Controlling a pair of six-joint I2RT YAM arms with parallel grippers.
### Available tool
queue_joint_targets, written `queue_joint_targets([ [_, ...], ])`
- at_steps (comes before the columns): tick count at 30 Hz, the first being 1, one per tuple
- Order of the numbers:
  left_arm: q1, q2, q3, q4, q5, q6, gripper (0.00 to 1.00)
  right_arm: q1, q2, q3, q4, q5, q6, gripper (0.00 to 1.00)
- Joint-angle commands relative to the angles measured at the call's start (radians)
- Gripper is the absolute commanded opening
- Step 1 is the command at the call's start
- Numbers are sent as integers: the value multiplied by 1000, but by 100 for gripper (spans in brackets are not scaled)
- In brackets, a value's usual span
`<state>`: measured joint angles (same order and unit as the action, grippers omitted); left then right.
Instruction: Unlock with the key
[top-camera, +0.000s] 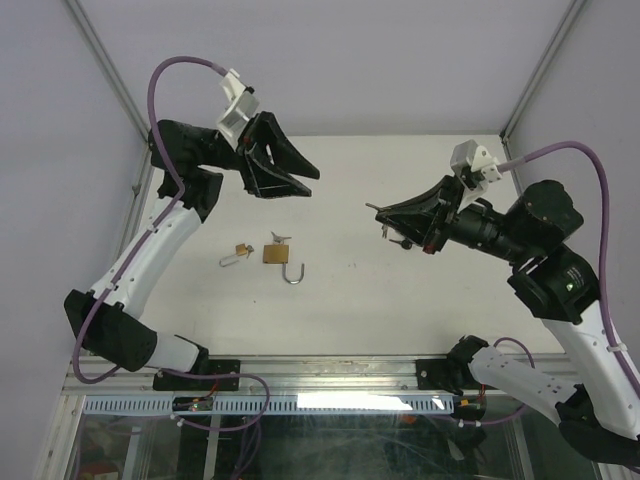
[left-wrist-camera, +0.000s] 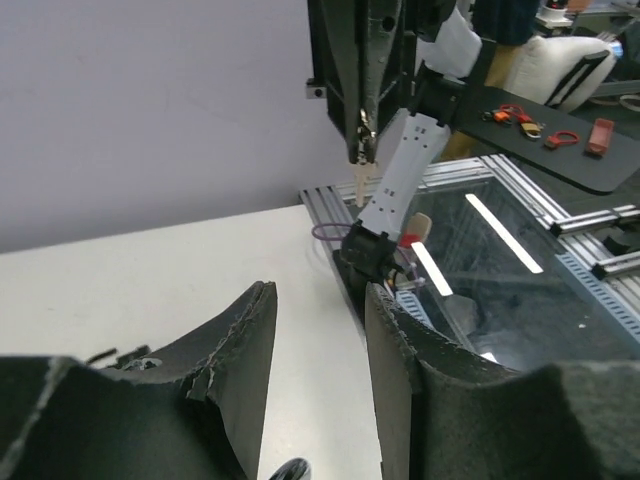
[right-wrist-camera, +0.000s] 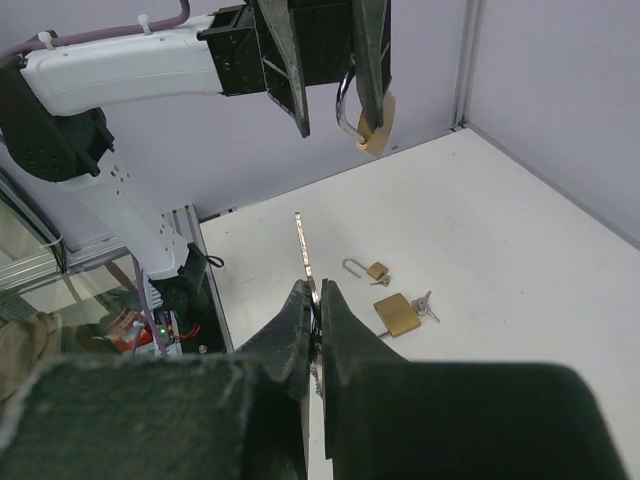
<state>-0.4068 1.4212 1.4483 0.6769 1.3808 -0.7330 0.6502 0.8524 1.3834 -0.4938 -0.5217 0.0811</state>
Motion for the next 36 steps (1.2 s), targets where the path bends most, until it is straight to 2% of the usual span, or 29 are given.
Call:
queue_joint_targets([
  [1, -1, -56, -63, -376, 18, 266, 0, -3, 16, -38, 86, -26, -17, 0],
  [6, -92, -106, -300, -857, -120, 756, 0, -4, -2, -34, 52, -7, -20, 0],
  [12, -156, -44, -320, -1098, -196, 1091, 0, -4, 7, -37, 40, 7, 2, 0],
  [14, -159, -17, -343, -1159, -213, 1159, 0, -4, 13, -38, 41, 5, 9, 0],
  [18, -178, 26, -397, -1169, -239, 1229, 0, -4, 20, -26, 38, 9, 13, 0],
  [23, -184, 59, -373, -1189, -374, 1264, 0, -4, 32, -6, 17, 15, 19, 0],
  [25, -207, 51, -351, -1228, -442, 1347, 16, -3, 36, -11, 9, 27, 27, 0],
  [27, -238, 52, -332, -1284, -501, 1436, 27, -5, 49, -13, -35, 84, 43, 0],
  [30, -278, 69, -323, -1332, -557, 1471, 46, -6, 98, -12, -158, 214, 76, 0],
  [33, -279, 45, -342, -1311, -537, 1436, 54, -6, 127, -58, -233, 192, 113, 0],
  [36, -225, -58, -403, -1183, -446, 1320, 58, -10, 80, -157, -142, 91, 170, 0],
])
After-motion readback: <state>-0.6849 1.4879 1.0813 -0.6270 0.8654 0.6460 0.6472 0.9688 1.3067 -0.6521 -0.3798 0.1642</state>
